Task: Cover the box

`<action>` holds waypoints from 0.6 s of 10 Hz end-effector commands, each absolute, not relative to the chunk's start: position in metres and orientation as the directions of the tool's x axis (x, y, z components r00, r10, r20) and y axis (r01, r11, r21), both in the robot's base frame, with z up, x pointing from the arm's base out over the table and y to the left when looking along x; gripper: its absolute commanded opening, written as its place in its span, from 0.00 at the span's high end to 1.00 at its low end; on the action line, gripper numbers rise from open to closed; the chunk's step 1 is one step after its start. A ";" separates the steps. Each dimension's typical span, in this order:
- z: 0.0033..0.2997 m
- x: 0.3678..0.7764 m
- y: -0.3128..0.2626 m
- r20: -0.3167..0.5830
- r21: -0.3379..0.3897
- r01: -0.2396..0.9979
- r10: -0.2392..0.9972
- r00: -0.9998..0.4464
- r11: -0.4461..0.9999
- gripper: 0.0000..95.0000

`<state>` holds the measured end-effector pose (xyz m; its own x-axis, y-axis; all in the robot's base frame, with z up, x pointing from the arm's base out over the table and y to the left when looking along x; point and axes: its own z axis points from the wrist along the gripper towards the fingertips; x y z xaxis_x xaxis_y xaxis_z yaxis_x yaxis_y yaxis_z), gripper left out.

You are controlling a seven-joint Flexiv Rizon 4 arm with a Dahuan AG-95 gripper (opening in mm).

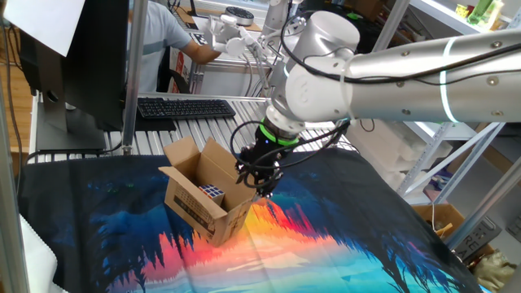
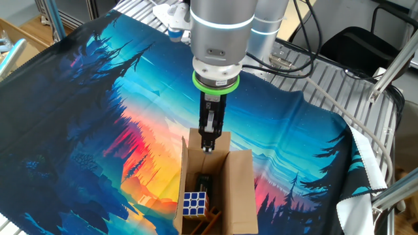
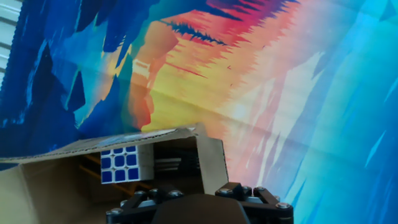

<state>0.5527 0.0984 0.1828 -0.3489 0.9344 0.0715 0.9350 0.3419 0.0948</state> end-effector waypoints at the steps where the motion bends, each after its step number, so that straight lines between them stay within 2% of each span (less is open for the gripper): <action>1: 0.184 0.563 0.106 0.071 0.094 0.937 0.936 -0.344 0.337 0.40; 6: 0.160 0.577 0.121 0.066 0.110 0.939 0.941 -0.333 0.325 0.40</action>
